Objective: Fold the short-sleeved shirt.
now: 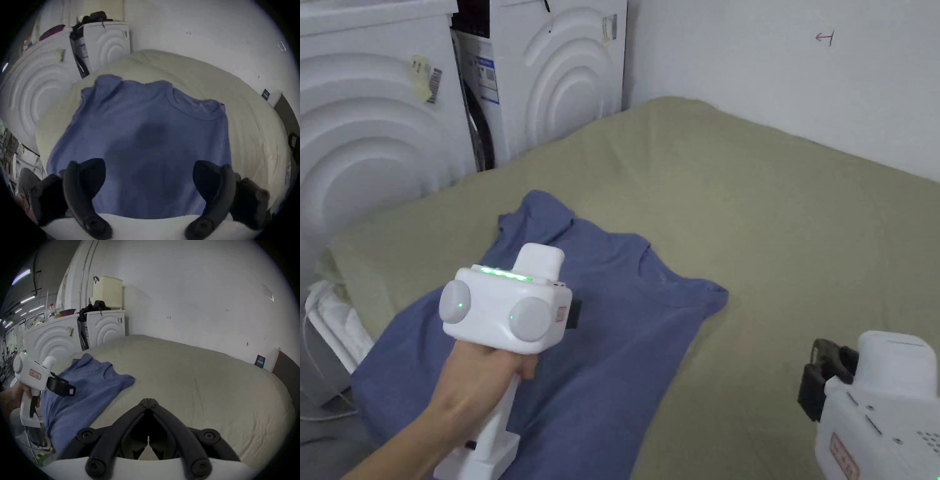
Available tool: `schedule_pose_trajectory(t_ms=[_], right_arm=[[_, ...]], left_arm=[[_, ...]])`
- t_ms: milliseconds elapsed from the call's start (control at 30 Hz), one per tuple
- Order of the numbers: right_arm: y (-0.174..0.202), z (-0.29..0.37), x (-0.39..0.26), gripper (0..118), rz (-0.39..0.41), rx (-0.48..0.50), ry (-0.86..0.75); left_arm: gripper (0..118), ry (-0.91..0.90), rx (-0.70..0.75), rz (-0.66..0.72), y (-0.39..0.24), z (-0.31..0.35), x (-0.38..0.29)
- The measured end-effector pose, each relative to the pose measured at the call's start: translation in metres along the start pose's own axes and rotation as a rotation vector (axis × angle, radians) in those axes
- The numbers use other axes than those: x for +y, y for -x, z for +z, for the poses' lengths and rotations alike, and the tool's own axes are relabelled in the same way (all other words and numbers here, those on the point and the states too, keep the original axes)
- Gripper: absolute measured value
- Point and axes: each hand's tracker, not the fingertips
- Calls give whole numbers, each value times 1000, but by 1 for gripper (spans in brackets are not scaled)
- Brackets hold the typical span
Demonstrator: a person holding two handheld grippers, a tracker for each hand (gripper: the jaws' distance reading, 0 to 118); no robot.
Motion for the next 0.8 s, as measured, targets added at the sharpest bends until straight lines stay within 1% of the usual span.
schedule_pose_trajectory(t_ms=[100,133,200,233,267,300,333,367,400,467,533,567,600,667,733,767,800], right_arm=[[-4,-6,-8,0,7,-10,23],[-7,-6,-11,0,5,-11,30],[-11,-2,-14,0,1,-13,37],[-13,0,-16,0,1,-19,39],[-16,4,-16,0,2,-20,41],[-19,6,-17,0,5,-24,45],[-23,10,-17,0,10,-29,50],[-28,14,-17,0,15,-36,53],[-32,21,-15,0,16,-40,52],[-43,33,-13,0,18,-57,50],[-56,47,-11,0,10,-73,46],[-64,55,-10,0,3,-80,41],[-70,63,-9,0,-2,-87,38],[-89,82,-8,0,-9,-106,32],[-107,100,-8,0,-8,-148,13],[-115,110,-6,0,-12,-165,8],[-122,120,-3,0,-25,-183,0]], left_arm=[[112,127,-62,-41,-8,-23,-2],[112,109,-43,-40,-17,-31,0],[110,168,-40,-52,-28,-48,-4],[109,192,-35,-50,-22,-47,-3],[105,231,-27,-60,-26,-54,-7],[91,254,-17,-73,-29,-59,-10],[59,227,9,-84,-32,-61,-13],[19,196,21,-95,-33,-60,-11],[0,211,19,-93,-35,-58,-9],[0,185,24,-75,-39,-44,-5],[0,146,111,-100,-45,-32,-1],[0,141,127,-90,-45,-28,-1],[1,159,97,-83,-47,-23,1],[1,77,127,-103,-58,18,1],[0,35,75,-81,-69,53,6],[0,67,24,-50,-62,32,28],[0,49,-6,-43,-69,43,36]])
